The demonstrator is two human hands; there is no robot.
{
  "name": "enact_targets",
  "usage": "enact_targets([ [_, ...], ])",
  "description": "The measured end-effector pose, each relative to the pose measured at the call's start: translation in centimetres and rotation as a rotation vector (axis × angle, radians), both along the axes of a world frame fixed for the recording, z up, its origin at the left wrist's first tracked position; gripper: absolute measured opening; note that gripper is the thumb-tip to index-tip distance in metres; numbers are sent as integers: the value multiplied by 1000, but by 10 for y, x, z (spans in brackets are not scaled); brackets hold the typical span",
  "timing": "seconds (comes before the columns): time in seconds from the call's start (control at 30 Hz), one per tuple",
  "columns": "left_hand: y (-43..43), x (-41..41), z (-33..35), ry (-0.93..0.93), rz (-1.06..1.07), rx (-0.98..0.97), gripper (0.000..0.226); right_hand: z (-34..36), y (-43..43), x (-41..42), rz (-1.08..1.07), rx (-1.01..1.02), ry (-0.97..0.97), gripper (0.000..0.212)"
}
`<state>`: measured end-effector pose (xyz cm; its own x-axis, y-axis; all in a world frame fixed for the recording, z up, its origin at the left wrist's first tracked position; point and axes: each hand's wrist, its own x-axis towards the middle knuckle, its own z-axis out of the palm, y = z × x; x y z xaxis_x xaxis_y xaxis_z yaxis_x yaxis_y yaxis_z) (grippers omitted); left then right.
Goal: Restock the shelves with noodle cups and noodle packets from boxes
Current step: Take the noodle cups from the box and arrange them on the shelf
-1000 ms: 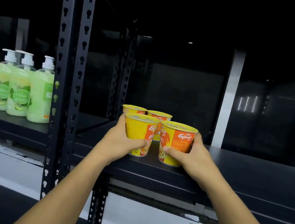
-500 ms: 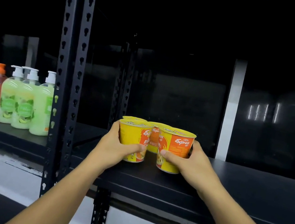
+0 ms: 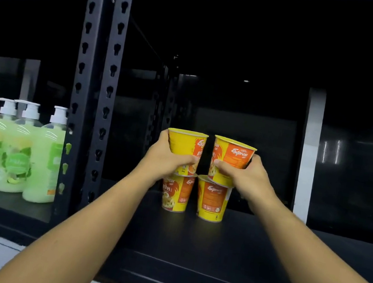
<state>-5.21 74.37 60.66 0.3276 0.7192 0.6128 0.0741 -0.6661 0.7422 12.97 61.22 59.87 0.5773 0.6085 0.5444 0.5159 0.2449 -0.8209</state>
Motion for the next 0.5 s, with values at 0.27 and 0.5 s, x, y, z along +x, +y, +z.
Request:
enact_targets([
  [0.27,43,23,3,18,25,-42,89,2,41,17,-44,-6,23,78],
  [0.5,54,31,-15,-9,-12,-80,72,-9,56,18,-2,-96,-7,77],
])
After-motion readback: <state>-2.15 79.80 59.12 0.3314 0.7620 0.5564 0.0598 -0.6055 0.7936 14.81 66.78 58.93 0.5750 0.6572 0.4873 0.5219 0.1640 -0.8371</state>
